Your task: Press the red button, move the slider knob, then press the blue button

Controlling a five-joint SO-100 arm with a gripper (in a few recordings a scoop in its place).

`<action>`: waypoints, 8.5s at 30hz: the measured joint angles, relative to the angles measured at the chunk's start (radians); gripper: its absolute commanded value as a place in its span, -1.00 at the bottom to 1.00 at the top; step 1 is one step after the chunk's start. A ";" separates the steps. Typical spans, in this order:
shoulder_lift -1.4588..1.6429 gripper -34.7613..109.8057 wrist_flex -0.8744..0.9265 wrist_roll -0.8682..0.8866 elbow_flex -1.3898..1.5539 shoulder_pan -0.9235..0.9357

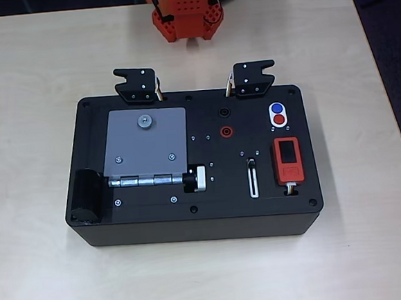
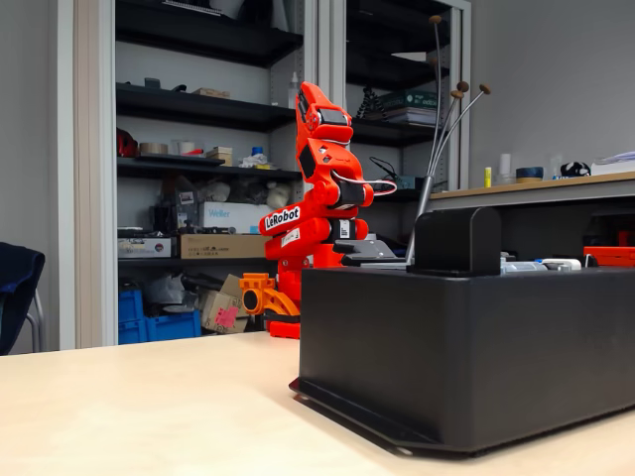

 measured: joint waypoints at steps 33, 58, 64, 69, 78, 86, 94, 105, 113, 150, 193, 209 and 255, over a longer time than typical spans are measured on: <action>0.000 -0.52 0.000 0.000 0.000 0.000; 0.000 -0.52 0.000 0.000 0.000 0.000; 0.000 -0.52 0.000 0.000 0.000 0.000; 0.000 -0.52 0.000 0.000 0.000 0.000; 0.000 -0.52 0.000 0.000 0.000 0.000; 0.000 -0.52 0.000 0.000 0.000 0.000; 0.000 -0.52 0.000 0.000 0.000 0.000; 0.000 -0.52 0.000 0.000 0.000 0.000; 0.000 -0.52 0.000 0.000 0.000 0.000; -0.097 -0.52 1.048 -0.910 -0.282 -0.095; -1.163 -0.52 2.711 -1.445 -1.193 -0.348; -1.348 0.06 2.990 -1.094 -1.342 -0.433; -1.523 0.31 3.076 -1.203 -1.339 -0.284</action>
